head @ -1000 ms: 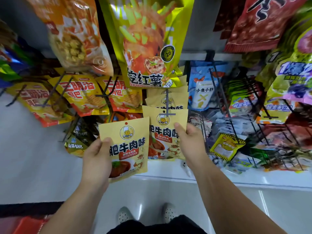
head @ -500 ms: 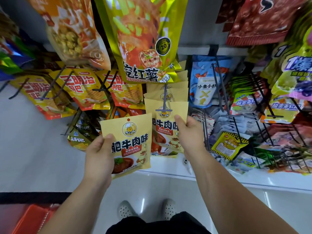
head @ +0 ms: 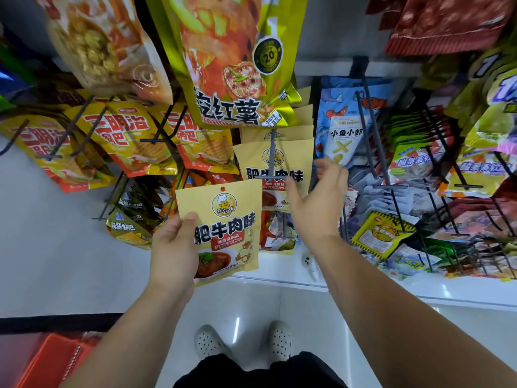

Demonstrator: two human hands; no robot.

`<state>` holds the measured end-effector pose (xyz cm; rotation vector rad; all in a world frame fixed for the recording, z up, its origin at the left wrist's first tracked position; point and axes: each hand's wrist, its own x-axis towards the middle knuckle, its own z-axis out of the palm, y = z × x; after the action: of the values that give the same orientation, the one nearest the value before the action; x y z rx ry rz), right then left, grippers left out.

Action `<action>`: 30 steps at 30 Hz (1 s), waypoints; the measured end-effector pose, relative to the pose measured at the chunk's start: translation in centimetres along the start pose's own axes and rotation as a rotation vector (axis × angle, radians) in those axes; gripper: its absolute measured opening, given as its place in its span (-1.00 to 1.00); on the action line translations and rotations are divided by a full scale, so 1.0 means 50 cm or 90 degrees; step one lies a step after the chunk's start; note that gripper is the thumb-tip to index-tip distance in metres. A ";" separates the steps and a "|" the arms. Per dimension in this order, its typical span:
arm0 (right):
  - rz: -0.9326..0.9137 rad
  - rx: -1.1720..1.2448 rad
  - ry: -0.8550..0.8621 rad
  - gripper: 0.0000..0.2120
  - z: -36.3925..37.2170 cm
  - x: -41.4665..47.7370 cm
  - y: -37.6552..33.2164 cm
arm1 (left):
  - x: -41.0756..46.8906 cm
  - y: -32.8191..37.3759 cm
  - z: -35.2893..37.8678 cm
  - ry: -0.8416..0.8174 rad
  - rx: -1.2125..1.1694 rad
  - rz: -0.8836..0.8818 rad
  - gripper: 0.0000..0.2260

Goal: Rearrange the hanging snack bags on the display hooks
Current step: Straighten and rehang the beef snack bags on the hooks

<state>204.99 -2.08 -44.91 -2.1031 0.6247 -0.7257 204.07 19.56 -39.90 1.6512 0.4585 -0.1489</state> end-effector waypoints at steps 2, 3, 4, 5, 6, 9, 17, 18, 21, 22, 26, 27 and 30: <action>-0.193 -0.094 0.014 -0.53 -0.010 -0.026 0.012 | 0.004 -0.004 -0.003 -0.004 -0.003 -0.005 -0.75; -0.290 -0.135 -0.003 -0.55 -0.013 -0.033 0.021 | 0.006 -0.006 -0.006 -0.004 -0.001 -0.004 -0.76; -0.370 -0.185 -0.041 -0.56 -0.012 -0.034 0.031 | 0.007 -0.007 -0.008 -0.005 0.003 -0.001 -0.77; -0.439 -0.255 -0.097 -0.54 -0.011 -0.032 0.036 | 0.008 -0.008 -0.011 -0.008 0.007 0.002 -0.77; -0.495 -0.342 -0.162 -0.50 -0.008 -0.026 0.038 | 0.008 -0.009 -0.014 -0.009 0.009 0.004 -0.78; -0.576 -0.544 -0.297 -0.34 0.007 0.010 0.035 | 0.006 -0.013 -0.024 -0.006 0.021 -0.010 -0.78; -0.562 -0.757 -0.265 -0.29 0.058 0.089 0.034 | -0.013 -0.025 -0.043 0.006 0.023 -0.030 -0.79; -0.555 -0.754 -0.259 -0.26 0.061 0.094 0.031 | -0.016 -0.025 -0.044 0.003 0.026 -0.029 -0.78; -0.536 -0.740 -0.246 -0.27 0.072 0.111 0.026 | -0.024 -0.022 -0.043 -0.011 0.025 -0.023 -0.76; -0.526 -0.734 -0.252 -0.29 0.074 0.114 0.024 | -0.024 -0.022 -0.042 -0.015 0.026 -0.022 -0.76; -0.523 -0.695 -0.282 -0.29 0.066 0.110 0.024 | -0.028 -0.013 -0.029 -0.027 0.019 -0.012 -0.75; -0.521 -0.653 -0.278 -0.29 0.059 0.105 0.025 | -0.027 -0.011 -0.024 -0.033 0.018 -0.010 -0.75; -0.493 -0.412 -0.218 -0.49 0.025 0.075 0.037 | -0.027 -0.001 -0.005 -0.041 0.029 0.006 -0.74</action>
<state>208.18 -4.87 -45.99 -3.0310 -0.2219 -0.5701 202.80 19.54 -39.42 1.6873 0.4008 -0.2056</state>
